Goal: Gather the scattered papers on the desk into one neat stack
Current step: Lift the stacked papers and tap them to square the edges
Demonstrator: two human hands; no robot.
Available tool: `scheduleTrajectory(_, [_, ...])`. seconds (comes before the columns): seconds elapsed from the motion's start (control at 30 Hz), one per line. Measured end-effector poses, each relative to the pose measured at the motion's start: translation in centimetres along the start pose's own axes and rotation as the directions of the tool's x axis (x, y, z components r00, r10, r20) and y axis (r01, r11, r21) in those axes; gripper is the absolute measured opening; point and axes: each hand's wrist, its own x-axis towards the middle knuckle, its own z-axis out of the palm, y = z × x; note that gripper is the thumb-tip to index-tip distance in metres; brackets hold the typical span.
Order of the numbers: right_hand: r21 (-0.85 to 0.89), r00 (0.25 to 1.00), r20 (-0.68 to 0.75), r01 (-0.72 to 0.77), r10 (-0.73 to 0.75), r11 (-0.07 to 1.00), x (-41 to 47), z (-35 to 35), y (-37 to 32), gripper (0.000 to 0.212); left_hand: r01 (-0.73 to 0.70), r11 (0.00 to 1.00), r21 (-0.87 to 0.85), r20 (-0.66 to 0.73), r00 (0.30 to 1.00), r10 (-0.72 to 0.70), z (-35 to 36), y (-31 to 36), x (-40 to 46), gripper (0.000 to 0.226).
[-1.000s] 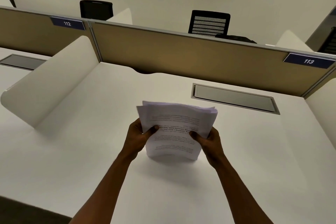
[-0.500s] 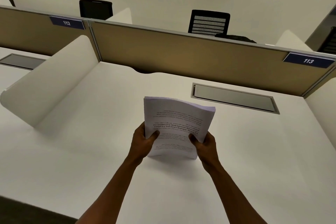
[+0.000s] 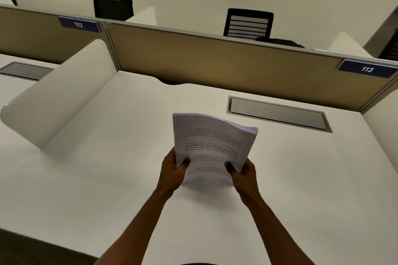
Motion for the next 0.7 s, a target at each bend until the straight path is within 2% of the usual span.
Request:
scheduleTrajectory(0.13, [-0.063, 0.999, -0.003, 0.040, -0.040, 0.997, 0.2, -0.5, -0.7, 0.035, -0.036, 0.999, -0.029, -0.003, 0.999, 0.036, -0.5, 0.7, 0.0, 0.037])
scheduleTrajectory(0.2, [-0.123, 0.995, 0.033, 0.095, -0.091, 0.988, 0.5, -1.0, -2.0, 0.038, -0.117, 0.993, 0.017, -0.069, 0.991, 0.118, -1.3, 2.1, 0.6, 0.047])
scheduleTrajectory(0.3, [-0.263, 0.978, 0.112, 0.198, -0.174, 0.944, 1.2, -1.9, -4.3, 0.042, -0.315, 0.910, 0.271, -0.159, 0.917, 0.365, -3.1, 5.5, 1.7, 0.088])
scheduleTrajectory(0.37, [-0.353, 0.961, 0.181, 0.260, -0.207, 0.899, 1.7, -2.3, -5.6, 0.039, -0.445, 0.749, 0.490, -0.055, 0.842, 0.537, -4.5, 8.3, 2.5, 0.093])
scheduleTrajectory(0.43, [-0.426, 0.944, 0.249, 0.306, -0.215, 0.852, 2.2, -2.5, -6.9, 0.035, -0.512, 0.620, 0.595, 0.135, 0.824, 0.550, -5.5, 11.3, 3.2, 0.084])
scheduleTrajectory(0.47, [-0.465, 0.934, 0.283, 0.334, -0.220, 0.820, 2.4, -2.4, -7.4, 0.032, -0.526, 0.615, 0.587, 0.221, 0.835, 0.503, -5.8, 12.5, 3.5, 0.076])
scheduleTrajectory(0.53, [-0.527, 0.905, 0.357, 0.398, -0.229, 0.751, 2.7, -2.2, -8.5, 0.028, -0.515, 0.680, 0.522, 0.324, 0.857, 0.400, -6.2, 14.3, 3.8, 0.059])
scheduleTrajectory(0.6, [-0.567, 0.882, 0.407, 0.446, -0.235, 0.692, 2.8, -1.8, -9.6, 0.028, -0.482, 0.720, 0.499, 0.364, 0.871, 0.331, -6.2, 15.0, 3.9, 0.040])
scheduleTrajectory(0.7, [-0.570, 0.858, 0.447, 0.492, -0.254, 0.659, 3.1, -1.7, -10.7, 0.023, -0.425, 0.778, 0.462, 0.314, 0.899, 0.304, -5.9, 14.0, 4.0, 0.021])
